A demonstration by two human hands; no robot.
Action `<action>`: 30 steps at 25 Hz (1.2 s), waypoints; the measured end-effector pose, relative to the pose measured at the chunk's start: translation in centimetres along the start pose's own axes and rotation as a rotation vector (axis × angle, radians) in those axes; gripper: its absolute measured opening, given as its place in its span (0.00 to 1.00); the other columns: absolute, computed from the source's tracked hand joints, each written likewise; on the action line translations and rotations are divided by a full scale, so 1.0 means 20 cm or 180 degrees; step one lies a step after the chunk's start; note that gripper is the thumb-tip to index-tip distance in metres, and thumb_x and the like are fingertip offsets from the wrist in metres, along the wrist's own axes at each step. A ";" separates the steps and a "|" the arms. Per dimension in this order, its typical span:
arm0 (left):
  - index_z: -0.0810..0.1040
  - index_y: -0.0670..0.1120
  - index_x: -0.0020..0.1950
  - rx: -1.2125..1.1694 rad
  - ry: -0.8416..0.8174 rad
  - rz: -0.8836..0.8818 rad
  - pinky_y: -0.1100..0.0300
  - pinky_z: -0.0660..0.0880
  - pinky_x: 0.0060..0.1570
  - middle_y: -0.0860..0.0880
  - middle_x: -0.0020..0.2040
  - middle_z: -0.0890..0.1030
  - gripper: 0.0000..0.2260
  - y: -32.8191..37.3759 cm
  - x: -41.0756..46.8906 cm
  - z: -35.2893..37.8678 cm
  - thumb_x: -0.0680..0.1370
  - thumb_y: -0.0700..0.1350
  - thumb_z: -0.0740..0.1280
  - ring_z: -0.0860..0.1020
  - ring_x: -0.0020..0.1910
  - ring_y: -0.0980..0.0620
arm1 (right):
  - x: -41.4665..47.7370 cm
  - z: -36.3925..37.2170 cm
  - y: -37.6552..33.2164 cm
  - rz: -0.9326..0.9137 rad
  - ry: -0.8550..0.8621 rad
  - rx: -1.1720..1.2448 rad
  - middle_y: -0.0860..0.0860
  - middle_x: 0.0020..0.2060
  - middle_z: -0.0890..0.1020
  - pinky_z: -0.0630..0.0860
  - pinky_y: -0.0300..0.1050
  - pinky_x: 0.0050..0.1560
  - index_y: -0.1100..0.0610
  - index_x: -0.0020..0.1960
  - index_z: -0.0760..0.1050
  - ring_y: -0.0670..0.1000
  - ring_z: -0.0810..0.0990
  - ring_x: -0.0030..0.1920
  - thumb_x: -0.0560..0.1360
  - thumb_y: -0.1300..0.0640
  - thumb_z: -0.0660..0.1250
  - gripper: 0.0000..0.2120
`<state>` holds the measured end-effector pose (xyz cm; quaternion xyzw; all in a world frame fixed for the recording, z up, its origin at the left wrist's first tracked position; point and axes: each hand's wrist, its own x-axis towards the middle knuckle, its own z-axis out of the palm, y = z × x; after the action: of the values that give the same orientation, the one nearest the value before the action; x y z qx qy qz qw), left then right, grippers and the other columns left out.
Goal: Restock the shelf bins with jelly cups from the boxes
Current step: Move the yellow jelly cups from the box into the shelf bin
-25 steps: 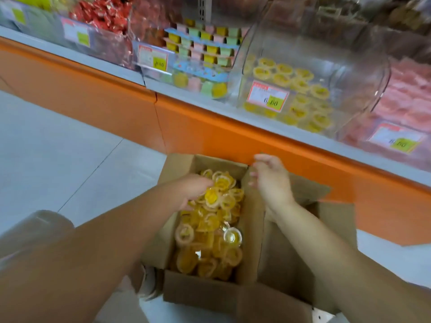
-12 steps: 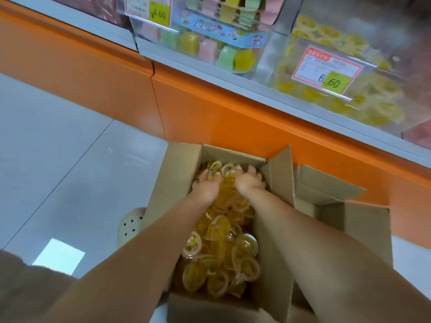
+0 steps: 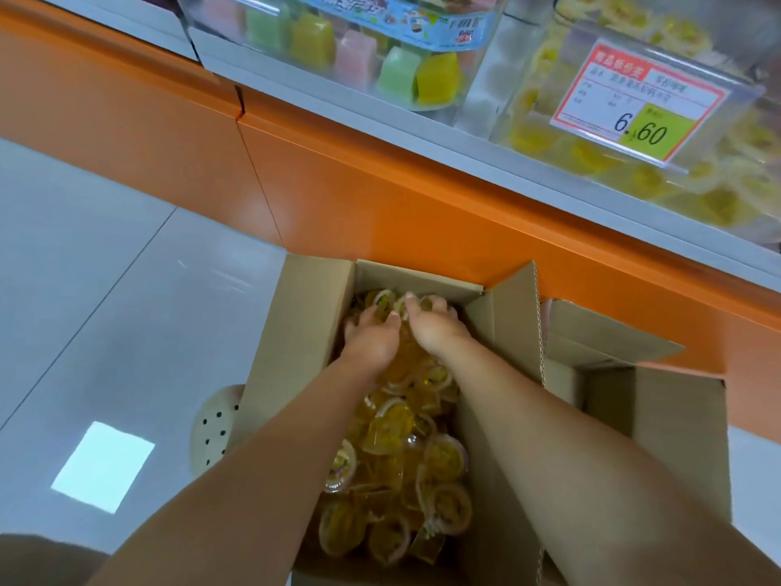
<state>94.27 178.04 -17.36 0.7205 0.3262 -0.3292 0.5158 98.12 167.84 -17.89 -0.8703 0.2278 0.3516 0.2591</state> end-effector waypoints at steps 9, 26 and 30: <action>0.55 0.69 0.76 -0.1569 -0.0578 -0.0381 0.26 0.75 0.44 0.49 0.79 0.59 0.30 -0.02 0.03 0.00 0.76 0.64 0.62 0.66 0.72 0.34 | 0.05 -0.02 0.07 -0.0082 -0.0499 0.0631 0.49 0.76 0.57 0.66 0.54 0.69 0.41 0.76 0.57 0.58 0.64 0.72 0.75 0.31 0.53 0.31; 0.74 0.58 0.68 -0.1784 -0.1005 -0.0291 0.32 0.76 0.53 0.44 0.61 0.81 0.22 -0.07 -0.04 -0.04 0.79 0.66 0.61 0.80 0.58 0.39 | -0.14 -0.07 0.10 -0.0537 -0.0609 0.1586 0.49 0.60 0.78 0.74 0.45 0.52 0.45 0.65 0.73 0.50 0.77 0.56 0.75 0.39 0.63 0.21; 0.80 0.51 0.65 -0.1851 -0.0861 -0.0114 0.44 0.79 0.57 0.43 0.55 0.85 0.25 -0.01 -0.15 -0.06 0.76 0.66 0.65 0.84 0.54 0.42 | -0.23 -0.15 0.08 -0.0408 -0.1016 0.2187 0.54 0.54 0.84 0.78 0.54 0.57 0.50 0.61 0.78 0.55 0.82 0.52 0.72 0.36 0.65 0.24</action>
<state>92.51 178.85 -14.73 0.4868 0.3477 -0.3240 0.7329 95.65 165.81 -13.09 -0.6795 0.2342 0.3689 0.5894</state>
